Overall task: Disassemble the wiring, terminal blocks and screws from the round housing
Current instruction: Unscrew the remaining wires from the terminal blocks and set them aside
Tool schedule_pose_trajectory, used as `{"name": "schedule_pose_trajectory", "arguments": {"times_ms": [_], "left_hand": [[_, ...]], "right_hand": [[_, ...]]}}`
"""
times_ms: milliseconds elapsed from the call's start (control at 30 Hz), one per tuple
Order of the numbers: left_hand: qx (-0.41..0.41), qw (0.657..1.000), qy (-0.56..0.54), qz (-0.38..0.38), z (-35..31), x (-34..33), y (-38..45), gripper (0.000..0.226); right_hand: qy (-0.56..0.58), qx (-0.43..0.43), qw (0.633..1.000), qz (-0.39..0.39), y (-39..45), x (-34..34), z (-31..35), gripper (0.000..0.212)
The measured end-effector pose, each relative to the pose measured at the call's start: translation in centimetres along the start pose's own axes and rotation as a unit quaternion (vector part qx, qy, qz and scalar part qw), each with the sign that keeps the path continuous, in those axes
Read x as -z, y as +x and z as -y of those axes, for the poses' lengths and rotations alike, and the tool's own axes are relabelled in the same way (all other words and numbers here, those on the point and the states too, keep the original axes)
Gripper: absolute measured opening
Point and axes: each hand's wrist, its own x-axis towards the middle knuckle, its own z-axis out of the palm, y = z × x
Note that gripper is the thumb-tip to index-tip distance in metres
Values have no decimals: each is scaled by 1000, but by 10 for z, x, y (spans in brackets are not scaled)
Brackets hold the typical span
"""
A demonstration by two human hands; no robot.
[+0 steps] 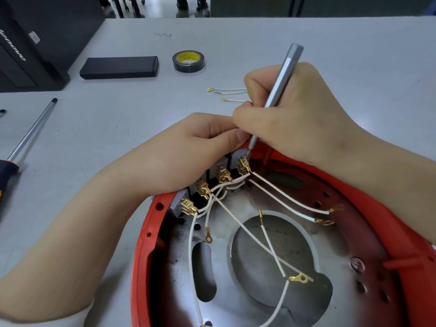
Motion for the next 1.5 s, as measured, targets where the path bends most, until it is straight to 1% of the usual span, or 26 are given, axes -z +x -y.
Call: {"name": "schedule_pose_trajectory", "arguments": {"times_ms": [233,400,500,600,733,833,967,1100,1267,1433,1500], "left_hand": [[6,1000,-15,-1,0,0,0,25],[0,1000,-2,-1,1,0,0,25],[0,1000,9,-1,1,1,-1,27],[5,1000,15,-5,1,1,0,22],[23,999,38,-7,-3,1,0,26],[27,999,41,-18,-4,1,0,26],[27,998,47,-18,0,1,0,32],[6,1000,12,-10,4,2,0,23],[8,1000,-14,-3,3,1,0,25],[16,996,-7,-83,-3,0,-6,20],[33,994,6,-99,-6,1,-7,19]], "right_hand": [[-13,0,1000,0,1,1,-1,46],[-10,-6,1000,2,2,0,-1,45],[12,-23,999,26,5,-1,-2,45],[53,-43,996,55,9,-1,-3,44],[46,-46,996,63,11,-2,-2,44],[30,-37,997,55,12,-2,-1,44],[34,-35,997,54,11,-1,-1,44],[19,-31,999,19,5,-2,-3,42],[81,-45,996,-14,4,-1,-5,43],[165,-81,982,-34,3,2,-1,45],[218,-109,969,-45,2,6,2,45]]}}
